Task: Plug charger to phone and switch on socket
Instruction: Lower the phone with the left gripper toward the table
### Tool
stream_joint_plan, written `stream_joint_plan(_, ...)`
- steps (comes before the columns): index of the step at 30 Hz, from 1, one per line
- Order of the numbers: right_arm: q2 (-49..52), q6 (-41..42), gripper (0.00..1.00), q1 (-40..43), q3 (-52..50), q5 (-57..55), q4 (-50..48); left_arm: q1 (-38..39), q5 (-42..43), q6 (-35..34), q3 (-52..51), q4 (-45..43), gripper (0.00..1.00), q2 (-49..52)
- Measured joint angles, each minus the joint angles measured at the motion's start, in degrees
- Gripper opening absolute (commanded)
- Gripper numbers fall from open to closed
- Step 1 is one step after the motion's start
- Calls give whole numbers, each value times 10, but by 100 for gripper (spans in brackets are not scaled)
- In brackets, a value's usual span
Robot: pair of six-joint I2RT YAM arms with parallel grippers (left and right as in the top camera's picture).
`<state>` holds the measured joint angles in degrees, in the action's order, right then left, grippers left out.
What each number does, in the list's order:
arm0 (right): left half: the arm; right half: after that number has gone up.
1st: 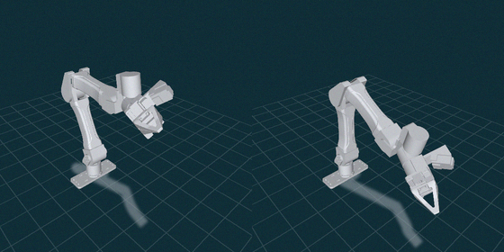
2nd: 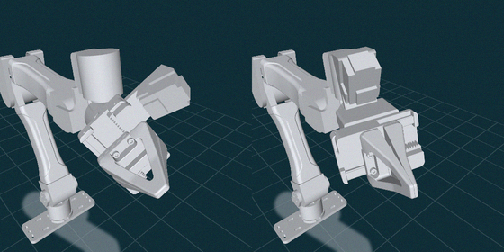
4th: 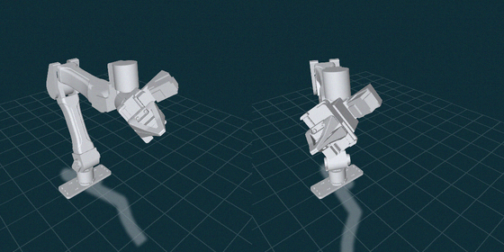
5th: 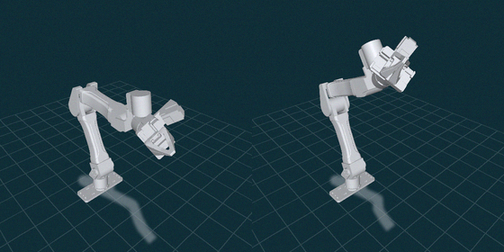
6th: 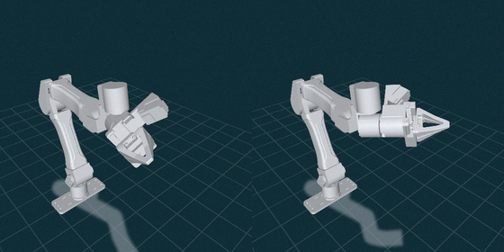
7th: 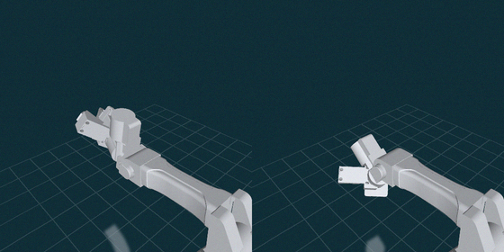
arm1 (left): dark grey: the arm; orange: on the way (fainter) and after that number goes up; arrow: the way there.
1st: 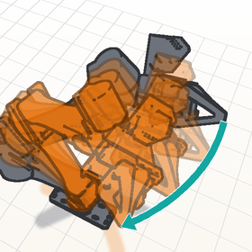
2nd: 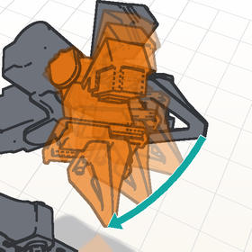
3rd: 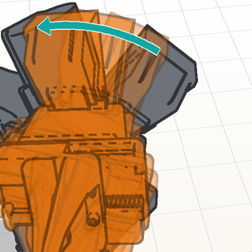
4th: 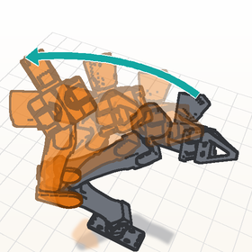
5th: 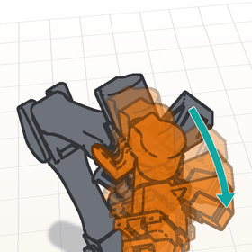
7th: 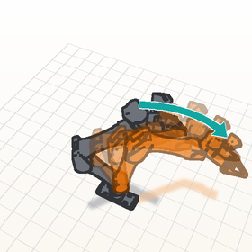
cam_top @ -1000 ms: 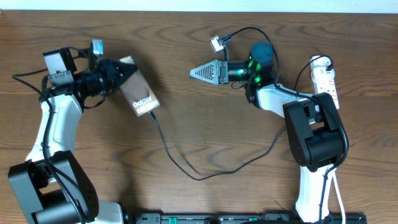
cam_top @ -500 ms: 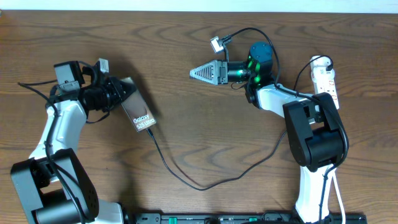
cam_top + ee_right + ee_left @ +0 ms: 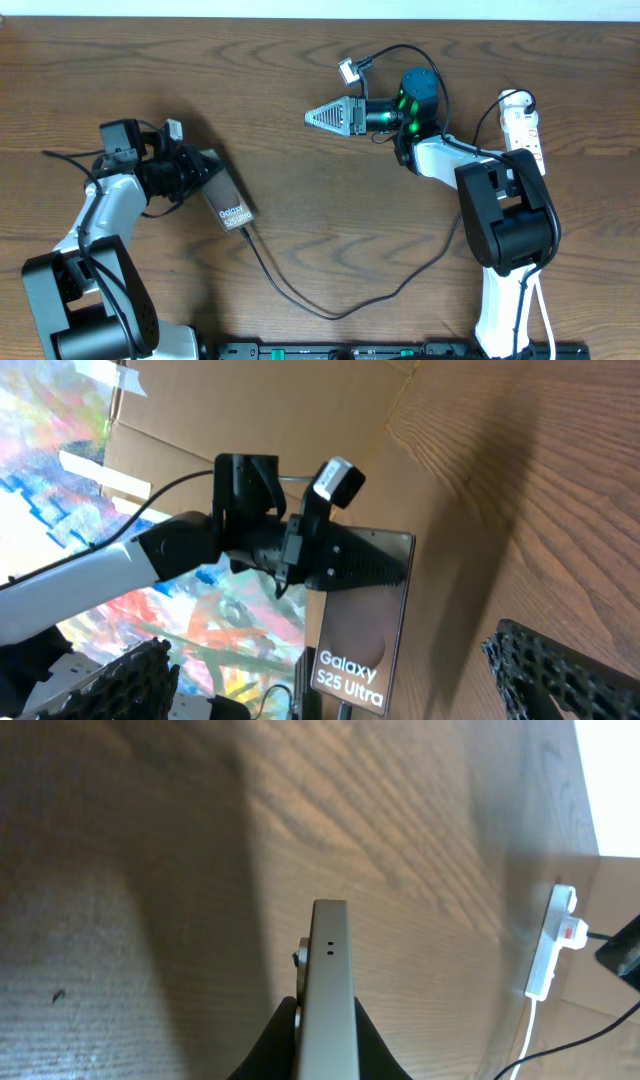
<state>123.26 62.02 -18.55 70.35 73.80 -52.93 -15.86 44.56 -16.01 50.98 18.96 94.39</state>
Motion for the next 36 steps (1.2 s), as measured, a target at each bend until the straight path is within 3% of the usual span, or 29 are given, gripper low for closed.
stream_joint_plan(36, 0, -9, 99, 0, 0, -1, 0, 0, -50, 9, -69, -14, 7, 0)
